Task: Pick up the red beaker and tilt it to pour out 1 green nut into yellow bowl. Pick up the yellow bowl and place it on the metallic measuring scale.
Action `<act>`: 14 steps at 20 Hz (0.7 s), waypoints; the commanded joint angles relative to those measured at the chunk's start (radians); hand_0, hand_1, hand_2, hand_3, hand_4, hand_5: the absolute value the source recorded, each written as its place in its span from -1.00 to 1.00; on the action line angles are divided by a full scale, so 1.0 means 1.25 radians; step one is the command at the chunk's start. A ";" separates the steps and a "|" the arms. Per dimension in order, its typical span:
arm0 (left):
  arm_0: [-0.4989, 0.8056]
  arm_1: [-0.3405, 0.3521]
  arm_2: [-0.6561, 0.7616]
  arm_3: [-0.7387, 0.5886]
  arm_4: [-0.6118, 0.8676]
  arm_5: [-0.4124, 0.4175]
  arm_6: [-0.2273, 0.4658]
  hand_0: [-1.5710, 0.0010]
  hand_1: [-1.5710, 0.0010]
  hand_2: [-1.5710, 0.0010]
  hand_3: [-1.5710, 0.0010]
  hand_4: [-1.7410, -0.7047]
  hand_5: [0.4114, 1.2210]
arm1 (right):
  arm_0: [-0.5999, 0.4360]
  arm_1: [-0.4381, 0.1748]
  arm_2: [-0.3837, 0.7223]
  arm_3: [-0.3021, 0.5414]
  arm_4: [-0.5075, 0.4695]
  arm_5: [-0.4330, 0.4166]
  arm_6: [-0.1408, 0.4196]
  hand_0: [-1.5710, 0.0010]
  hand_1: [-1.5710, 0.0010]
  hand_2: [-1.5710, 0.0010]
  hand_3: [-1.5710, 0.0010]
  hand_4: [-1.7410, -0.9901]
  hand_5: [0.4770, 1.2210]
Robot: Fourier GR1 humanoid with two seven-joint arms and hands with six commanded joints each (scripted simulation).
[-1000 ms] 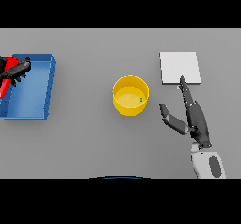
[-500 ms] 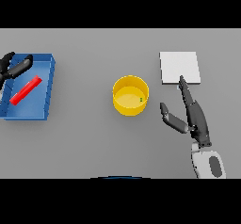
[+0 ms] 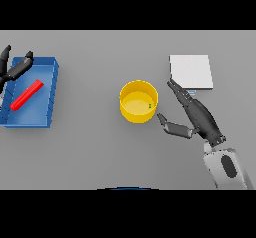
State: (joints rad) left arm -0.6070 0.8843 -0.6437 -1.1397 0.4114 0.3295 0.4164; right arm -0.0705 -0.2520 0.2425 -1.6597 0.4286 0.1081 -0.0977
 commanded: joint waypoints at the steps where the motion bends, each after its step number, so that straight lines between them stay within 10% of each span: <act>1: 0.000 -0.001 -0.001 -0.003 -0.002 0.005 -0.001 0.99 0.99 0.99 0.99 0.97 -0.36 | -0.026 -0.025 0.025 0.004 0.040 0.020 0.010 1.00 1.00 1.00 1.00 0.43 -0.38; 7: 0.009 -0.004 -0.004 -0.004 0.002 -0.006 -0.019 1.00 1.00 1.00 1.00 0.99 -0.36 | -0.206 -0.140 0.175 0.069 0.241 0.124 -0.042 1.00 1.00 1.00 1.00 0.37 -0.39; 14: 0.013 -0.009 0.006 -0.009 0.020 -0.001 -0.012 1.00 1.00 1.00 1.00 0.97 -0.32 | -0.360 -0.150 0.289 0.209 0.335 0.207 -0.102 1.00 1.00 1.00 1.00 0.39 -0.39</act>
State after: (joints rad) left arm -0.5915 0.8728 -0.6362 -1.1512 0.4364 0.3282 0.4019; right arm -0.5201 -0.4396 0.6039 -1.3986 0.8479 0.3670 -0.2225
